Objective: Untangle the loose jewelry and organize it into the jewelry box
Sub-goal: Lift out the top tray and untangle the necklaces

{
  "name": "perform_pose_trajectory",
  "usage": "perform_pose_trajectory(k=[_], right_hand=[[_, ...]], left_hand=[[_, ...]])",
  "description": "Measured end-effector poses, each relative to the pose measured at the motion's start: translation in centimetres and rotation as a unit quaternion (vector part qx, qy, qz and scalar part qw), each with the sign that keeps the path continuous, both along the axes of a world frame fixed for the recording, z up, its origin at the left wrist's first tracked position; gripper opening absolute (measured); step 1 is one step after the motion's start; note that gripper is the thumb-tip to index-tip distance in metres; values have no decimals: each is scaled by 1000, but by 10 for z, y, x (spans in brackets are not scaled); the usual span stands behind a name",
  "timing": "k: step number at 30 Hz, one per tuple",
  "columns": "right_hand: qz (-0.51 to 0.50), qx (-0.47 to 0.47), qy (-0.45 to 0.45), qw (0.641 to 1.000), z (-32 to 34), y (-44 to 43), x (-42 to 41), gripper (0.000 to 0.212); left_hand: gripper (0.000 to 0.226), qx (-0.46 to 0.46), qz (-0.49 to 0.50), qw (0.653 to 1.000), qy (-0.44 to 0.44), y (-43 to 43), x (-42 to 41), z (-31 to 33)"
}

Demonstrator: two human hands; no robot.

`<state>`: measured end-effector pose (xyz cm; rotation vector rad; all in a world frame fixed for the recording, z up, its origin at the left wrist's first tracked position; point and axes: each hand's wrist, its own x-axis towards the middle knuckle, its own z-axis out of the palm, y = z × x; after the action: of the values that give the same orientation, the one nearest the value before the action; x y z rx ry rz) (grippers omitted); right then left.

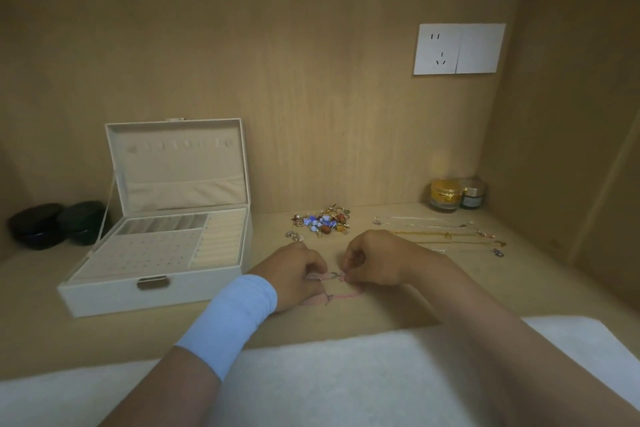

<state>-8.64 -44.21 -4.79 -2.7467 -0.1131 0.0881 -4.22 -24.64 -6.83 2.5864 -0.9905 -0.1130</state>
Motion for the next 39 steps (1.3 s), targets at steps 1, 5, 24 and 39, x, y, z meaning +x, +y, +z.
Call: perform_pose_trajectory(k=[1, 5, 24, 39], right_hand=[[3, 10, 4, 1000, 0, -1, 2, 11], [19, 96, 21, 995, -6, -8, 10, 7], [-71, 352, 16, 933, -6, -7, 12, 19], [-166, 556, -27, 814, 0, -5, 21, 25]], left_hand=[[30, -11, -2, 1000, -5, 0, 2, 0], [20, -84, -7, 996, -24, 8, 8, -7], [32, -110, 22, 994, -11, 6, 21, -19], [18, -299, 14, 923, 242, 12, 11, 25]])
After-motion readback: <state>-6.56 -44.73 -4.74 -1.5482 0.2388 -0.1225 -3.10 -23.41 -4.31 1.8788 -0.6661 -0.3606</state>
